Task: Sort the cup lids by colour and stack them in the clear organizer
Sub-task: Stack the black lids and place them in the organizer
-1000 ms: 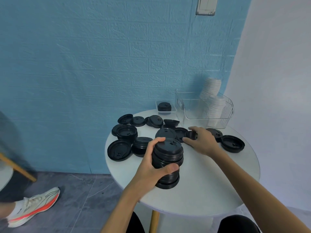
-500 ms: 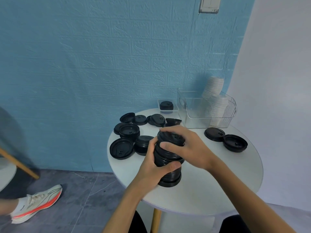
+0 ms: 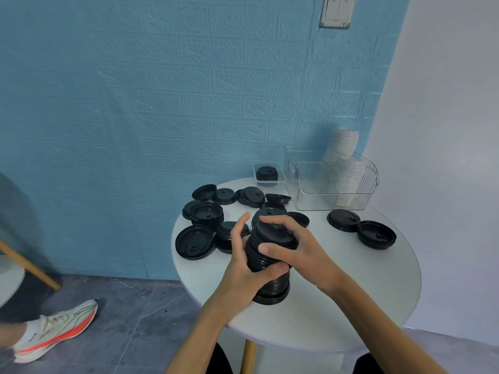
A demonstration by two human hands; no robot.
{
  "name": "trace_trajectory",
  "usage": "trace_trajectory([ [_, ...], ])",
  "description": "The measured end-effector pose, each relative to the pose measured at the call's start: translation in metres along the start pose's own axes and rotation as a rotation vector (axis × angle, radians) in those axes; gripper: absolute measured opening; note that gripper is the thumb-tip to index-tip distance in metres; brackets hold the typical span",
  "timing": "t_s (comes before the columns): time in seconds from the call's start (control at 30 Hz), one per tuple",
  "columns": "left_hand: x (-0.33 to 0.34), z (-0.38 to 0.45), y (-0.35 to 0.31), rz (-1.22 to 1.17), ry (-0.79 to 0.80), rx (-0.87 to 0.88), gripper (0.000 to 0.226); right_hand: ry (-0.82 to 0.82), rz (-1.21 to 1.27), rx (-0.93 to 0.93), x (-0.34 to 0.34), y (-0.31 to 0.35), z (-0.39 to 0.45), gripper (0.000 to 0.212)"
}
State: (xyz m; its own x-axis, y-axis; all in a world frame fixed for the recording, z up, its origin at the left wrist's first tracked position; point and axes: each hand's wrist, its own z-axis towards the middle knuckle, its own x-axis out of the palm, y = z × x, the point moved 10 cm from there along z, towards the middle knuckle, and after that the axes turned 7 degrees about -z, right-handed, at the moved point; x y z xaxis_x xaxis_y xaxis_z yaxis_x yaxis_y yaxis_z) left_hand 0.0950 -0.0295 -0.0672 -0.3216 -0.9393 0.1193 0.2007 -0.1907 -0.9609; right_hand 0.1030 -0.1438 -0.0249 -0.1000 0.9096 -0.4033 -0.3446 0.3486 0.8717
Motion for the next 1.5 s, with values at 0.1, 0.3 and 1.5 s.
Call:
trace_trajectory([
  [0.1, 0.003, 0.0, -0.005, 0.024, 0.027, 0.032, 0.091, 0.013, 0.029, 0.022, 0.001, -0.002, -0.003, 0.053],
  [0.3, 0.007, -0.003, -0.011, 0.004, 0.048, 0.048, 0.07, 0.07, 0.033, 0.06, 0.002, 0.0, -0.008, 0.039],
  [1.5, 0.013, -0.026, -0.013, -0.122, -0.46, -0.026, 0.055, -0.092, 0.092, 0.287, 0.018, -0.014, -0.038, 0.061],
])
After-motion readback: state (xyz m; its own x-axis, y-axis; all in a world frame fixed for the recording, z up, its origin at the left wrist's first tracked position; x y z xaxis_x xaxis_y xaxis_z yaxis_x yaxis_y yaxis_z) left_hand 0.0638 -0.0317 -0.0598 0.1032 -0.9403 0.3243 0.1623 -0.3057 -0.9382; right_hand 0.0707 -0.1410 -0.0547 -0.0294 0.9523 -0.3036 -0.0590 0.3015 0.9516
